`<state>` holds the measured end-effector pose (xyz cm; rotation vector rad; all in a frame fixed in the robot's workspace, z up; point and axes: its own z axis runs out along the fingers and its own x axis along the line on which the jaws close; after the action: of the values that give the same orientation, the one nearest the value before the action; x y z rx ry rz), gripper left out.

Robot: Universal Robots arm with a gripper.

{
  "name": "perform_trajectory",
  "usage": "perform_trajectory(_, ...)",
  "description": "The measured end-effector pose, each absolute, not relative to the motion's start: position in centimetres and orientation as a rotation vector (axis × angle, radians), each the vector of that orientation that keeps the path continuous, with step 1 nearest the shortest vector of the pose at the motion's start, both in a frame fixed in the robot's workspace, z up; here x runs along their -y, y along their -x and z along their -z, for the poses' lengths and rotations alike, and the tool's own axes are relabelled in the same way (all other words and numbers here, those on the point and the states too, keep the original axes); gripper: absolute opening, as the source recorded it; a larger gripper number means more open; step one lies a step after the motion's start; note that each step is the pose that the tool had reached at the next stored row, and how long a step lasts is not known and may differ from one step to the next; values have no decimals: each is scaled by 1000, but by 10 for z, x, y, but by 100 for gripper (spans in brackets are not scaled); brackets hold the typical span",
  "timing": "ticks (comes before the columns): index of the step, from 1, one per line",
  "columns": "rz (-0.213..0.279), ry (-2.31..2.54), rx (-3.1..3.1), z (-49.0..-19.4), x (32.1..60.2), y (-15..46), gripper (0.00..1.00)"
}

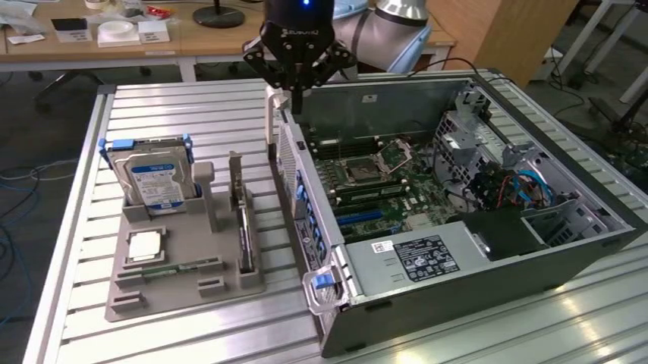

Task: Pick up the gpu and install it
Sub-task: 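Reach for the gpu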

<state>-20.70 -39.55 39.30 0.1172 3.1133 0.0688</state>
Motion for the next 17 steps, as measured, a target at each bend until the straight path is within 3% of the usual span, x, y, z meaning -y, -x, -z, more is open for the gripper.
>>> perform_trajectory(17,-69,-118,-3112,-393,391,264,10)
